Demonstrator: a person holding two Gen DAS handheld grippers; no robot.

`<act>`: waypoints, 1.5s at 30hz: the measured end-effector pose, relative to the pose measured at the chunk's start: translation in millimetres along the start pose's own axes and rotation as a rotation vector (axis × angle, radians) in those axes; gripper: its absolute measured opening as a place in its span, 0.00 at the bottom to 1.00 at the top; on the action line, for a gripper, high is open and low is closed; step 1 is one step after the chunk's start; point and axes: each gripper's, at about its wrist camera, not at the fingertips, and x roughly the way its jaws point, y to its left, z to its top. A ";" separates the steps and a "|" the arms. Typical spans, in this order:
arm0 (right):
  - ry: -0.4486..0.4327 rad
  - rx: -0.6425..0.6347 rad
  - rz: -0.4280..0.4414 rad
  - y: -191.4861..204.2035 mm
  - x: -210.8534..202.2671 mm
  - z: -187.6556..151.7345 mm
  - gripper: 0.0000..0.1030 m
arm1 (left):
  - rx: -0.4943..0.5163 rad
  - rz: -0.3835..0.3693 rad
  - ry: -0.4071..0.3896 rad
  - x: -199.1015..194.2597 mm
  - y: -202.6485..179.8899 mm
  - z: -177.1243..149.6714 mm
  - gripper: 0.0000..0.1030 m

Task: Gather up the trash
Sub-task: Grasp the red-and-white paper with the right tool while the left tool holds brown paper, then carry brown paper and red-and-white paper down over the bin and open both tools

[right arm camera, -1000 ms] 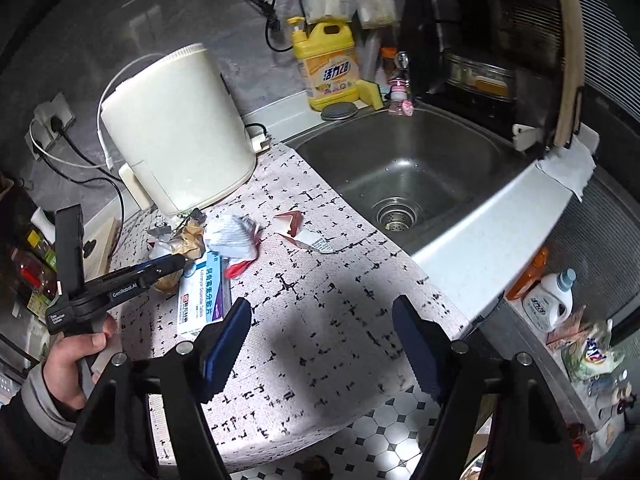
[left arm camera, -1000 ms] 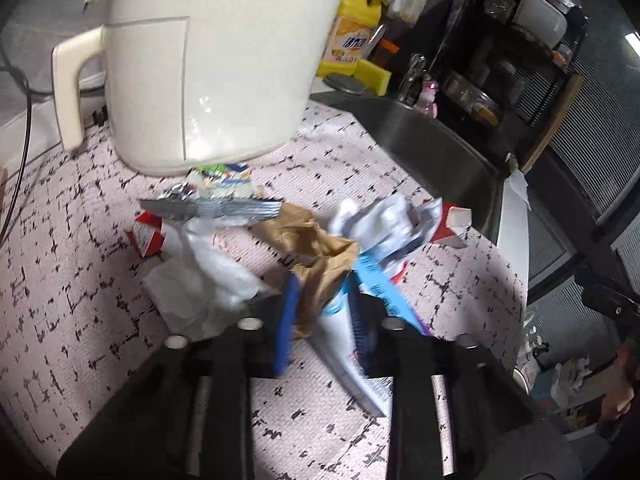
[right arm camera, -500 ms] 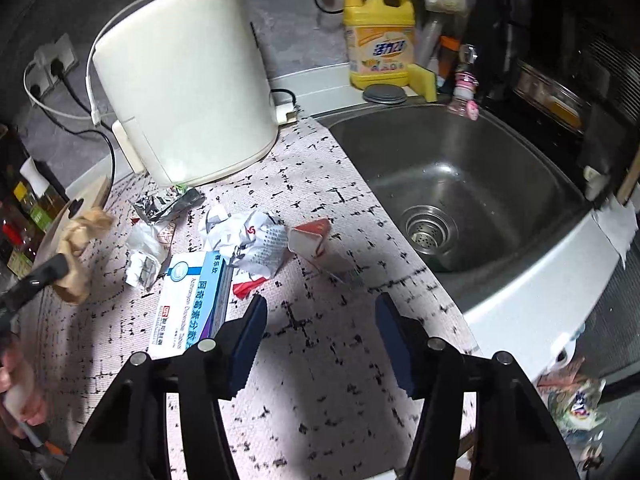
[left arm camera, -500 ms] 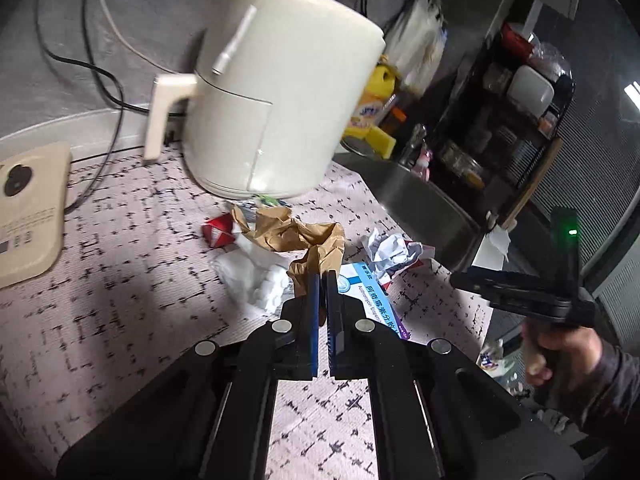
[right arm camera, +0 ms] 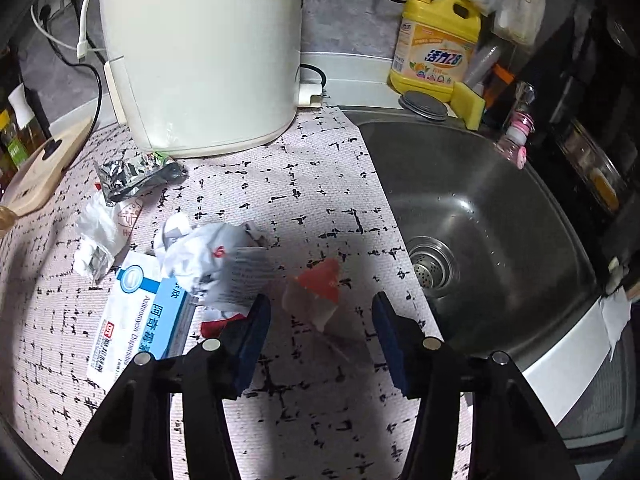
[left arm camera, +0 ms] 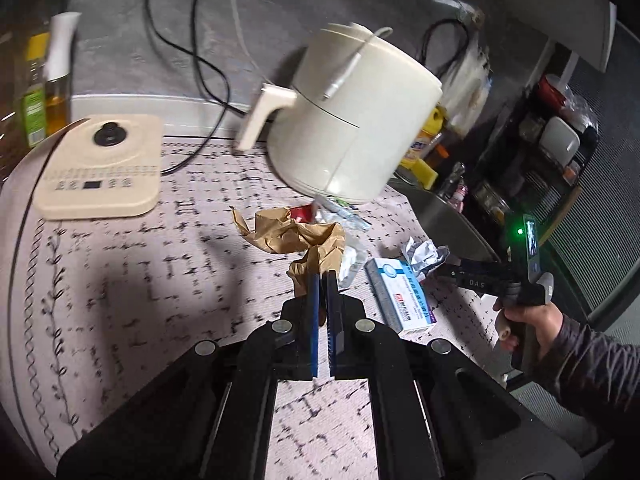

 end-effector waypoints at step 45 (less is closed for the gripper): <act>-0.282 0.341 0.236 -101.2 -230.3 -158.6 0.02 | 0.279 -0.387 0.138 47.4 -231.8 -34.9 0.04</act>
